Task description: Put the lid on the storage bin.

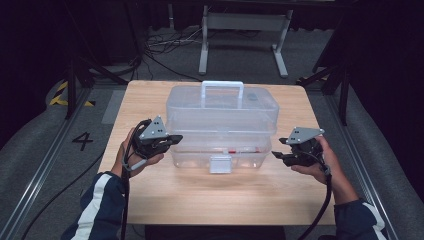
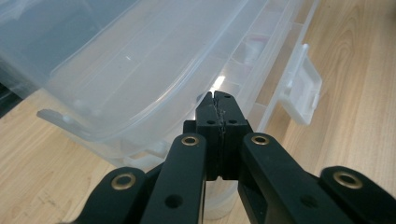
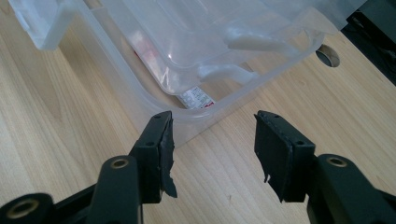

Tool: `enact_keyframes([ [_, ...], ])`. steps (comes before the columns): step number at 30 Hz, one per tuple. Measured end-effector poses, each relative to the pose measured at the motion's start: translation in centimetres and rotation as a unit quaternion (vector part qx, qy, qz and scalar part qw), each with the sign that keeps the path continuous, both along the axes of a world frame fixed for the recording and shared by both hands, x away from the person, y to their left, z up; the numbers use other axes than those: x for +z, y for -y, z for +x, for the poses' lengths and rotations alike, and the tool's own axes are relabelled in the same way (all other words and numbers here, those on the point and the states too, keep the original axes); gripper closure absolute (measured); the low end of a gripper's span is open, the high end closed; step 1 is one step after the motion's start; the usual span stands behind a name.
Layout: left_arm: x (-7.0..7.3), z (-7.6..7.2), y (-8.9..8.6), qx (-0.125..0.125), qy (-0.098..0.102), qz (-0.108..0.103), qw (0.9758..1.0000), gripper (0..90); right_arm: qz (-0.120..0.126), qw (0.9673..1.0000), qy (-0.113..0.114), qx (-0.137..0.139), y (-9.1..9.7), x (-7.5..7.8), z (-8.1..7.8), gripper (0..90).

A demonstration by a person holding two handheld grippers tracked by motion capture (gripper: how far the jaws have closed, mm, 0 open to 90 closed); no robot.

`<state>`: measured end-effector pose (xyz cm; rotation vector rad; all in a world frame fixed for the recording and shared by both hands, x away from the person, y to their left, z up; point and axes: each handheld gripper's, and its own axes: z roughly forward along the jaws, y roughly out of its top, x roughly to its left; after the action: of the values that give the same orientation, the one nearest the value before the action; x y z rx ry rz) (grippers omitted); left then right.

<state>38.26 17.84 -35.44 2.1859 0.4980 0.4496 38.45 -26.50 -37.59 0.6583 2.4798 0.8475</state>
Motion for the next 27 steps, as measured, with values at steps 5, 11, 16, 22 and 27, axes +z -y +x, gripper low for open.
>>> enact_keyframes([
  [5, -0.1, -0.8, 0.3, 0.001, 0.005, 0.004, 1.0, 89.9, -0.001, 1.0, -0.002, 0.002, -0.1, -0.1, 0.0, 47.9],
  [11, -0.3, -1.6, 0.6, -0.008, 0.011, 0.017, 0.9998, 89.7, -0.007, 0.9999, -0.005, 0.006, -0.2, -0.3, -0.1, 47.6],
  [16, -0.5, -2.0, 0.5, -0.005, 0.009, 0.018, 0.9998, 89.7, -0.01, 0.9999, -0.006, 0.006, -0.3, -0.4, -0.2, 47.6],
  [22, -1.1, -2.2, 0.7, -0.003, 0.01, 0.037, 0.9992, 89.0, -0.006, 0.9999, 0.0, 0.011, -0.4, -0.3, -0.3, 47.8],
  [27, -1.5, -2.7, 0.6, 0.005, 0.031, 0.066, 0.9973, 86.2, -0.01, 0.9998, 0.006, 0.018, -0.6, -0.2, -0.7, 47.9],
])
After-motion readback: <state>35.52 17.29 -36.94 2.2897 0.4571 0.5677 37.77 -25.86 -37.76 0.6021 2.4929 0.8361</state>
